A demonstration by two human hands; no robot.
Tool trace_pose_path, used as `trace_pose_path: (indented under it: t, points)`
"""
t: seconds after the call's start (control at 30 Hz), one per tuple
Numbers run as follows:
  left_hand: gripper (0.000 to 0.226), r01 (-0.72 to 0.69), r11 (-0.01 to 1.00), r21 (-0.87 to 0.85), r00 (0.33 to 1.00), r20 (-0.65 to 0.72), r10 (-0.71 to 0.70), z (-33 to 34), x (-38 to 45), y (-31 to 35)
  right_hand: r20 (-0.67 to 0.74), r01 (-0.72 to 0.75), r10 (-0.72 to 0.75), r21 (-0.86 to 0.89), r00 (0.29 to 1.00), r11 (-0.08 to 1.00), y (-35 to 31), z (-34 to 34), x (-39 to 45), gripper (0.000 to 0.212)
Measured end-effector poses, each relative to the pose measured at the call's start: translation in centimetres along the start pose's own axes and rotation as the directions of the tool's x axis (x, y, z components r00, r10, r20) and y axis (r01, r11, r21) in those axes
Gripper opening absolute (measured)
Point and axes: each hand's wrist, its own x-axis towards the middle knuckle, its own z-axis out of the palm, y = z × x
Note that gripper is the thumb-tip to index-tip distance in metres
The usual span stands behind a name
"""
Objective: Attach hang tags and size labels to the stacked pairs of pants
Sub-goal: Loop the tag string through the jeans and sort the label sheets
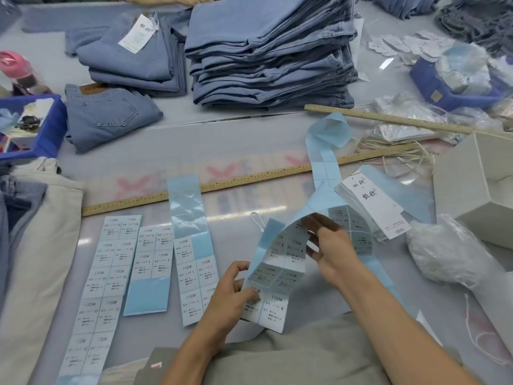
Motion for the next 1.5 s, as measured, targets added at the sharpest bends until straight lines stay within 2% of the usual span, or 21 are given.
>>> trace_pose_path:
  t: [0.07,0.13,0.23,0.37,0.43,0.5,0.6,0.7,0.77,0.83,0.9,1.0,1.07,1.1,1.2,1.27,1.37,1.43,1.5]
  points:
    - [0.048,0.004,1.0,-0.002,1.0,-0.012,-0.004,0.0,0.2,-0.1,0.007,0.103,-0.103,-0.096,0.995,0.99,0.0,0.0,0.0,0.017]
    - [0.047,-0.001,1.0,-0.009,1.0,-0.01,0.0,0.0,0.3,-0.2,-0.038,0.151,-0.16,-0.181,0.986,0.972,0.1,-0.1,0.1,0.009]
    - [0.045,0.002,1.0,-0.022,1.0,-0.012,-0.003,-0.1,0.3,-0.5,-0.158,0.123,-0.184,-0.33,0.97,0.936,0.8,-0.6,0.4,0.01]
    - [0.055,0.0,0.998,-0.07,1.0,-0.007,-0.001,-0.3,0.2,-0.1,-0.22,0.132,-0.223,-0.364,0.95,0.922,1.0,-0.7,0.7,0.008]
    - [0.054,-0.002,0.992,-0.126,1.0,0.027,0.005,-0.3,0.1,0.1,-0.176,0.149,-0.216,-0.332,0.96,0.931,0.7,-0.6,0.7,0.003]
    - [0.049,-0.011,0.982,-0.19,0.998,0.058,0.022,-0.1,0.0,0.3,-0.066,0.136,-0.166,-0.326,0.984,0.936,0.6,-0.3,0.5,0.004]
    - [0.06,-0.057,0.974,-0.218,0.998,0.026,0.064,0.2,-0.1,0.6,0.031,0.121,-0.119,-0.431,0.992,0.894,1.1,0.4,-0.1,0.008]
    - [0.078,-0.102,0.971,-0.215,0.994,0.024,0.11,-0.1,0.1,0.5,-0.021,0.117,-0.144,-0.477,0.989,0.871,1.6,0.7,-0.4,0.01]
    - [0.081,-0.125,0.968,-0.217,0.988,0.063,0.142,-0.3,0.0,0.4,-0.083,0.107,-0.163,-0.464,0.983,0.879,1.6,0.7,-0.2,0.01]
    - [0.064,-0.174,0.971,-0.164,0.979,0.078,0.188,-0.1,-0.1,0.3,-0.138,0.1,-0.183,-0.459,0.973,0.883,1.5,0.3,0.1,0.008]
    - [0.034,-0.207,0.974,-0.092,0.976,0.049,0.212,0.4,-0.3,0.5,-0.153,0.08,-0.157,-0.42,0.976,0.904,1.4,0.0,0.2,0.016]
    - [0.034,-0.182,0.98,-0.077,0.983,-0.031,0.18,0.9,0.0,0.4,-0.039,0.036,-0.042,-0.158,0.998,0.987,0.9,-0.1,0.2,0.041]
    - [0.028,-0.191,0.978,-0.084,0.979,-0.09,0.184,0.7,0.3,0.2,0.046,0.045,-0.044,-0.005,0.998,0.999,0.2,-0.3,0.3,0.054]
    - [0.026,-0.197,0.978,-0.072,0.974,-0.124,0.188,0.6,0.4,0.1,0.089,0.065,-0.07,0.059,0.994,0.996,-0.3,-0.4,0.3,0.052]
    - [0.024,-0.197,0.98,-0.031,0.964,-0.19,0.188,0.6,0.9,-0.1,0.173,0.103,-0.132,0.166,0.976,0.981,-1.9,-0.9,0.1,0.019]
    - [0.025,-0.199,0.98,-0.007,0.958,-0.21,0.193,0.7,1.2,-0.3,0.174,0.147,-0.18,0.19,0.968,0.971,-2.8,-1.6,0.1,0.016]
    - [0.026,-0.202,0.979,-0.01,0.956,-0.219,0.195,0.6,1.5,-0.6,0.208,0.228,-0.267,0.193,0.941,0.954,-3.9,-3.0,0.1,0.027]
    - [0.026,-0.202,0.979,-0.005,0.957,-0.213,0.197,0.6,1.7,-0.7,0.338,0.338,-0.337,0.058,0.879,0.939,-4.5,-3.8,-0.1,0.047]
    - [0.026,-0.2,0.98,0.012,0.959,-0.203,0.198,0.7,1.8,-0.9,0.514,0.493,-0.354,-0.161,0.781,0.855,-5.0,-4.4,-0.4,0.077]
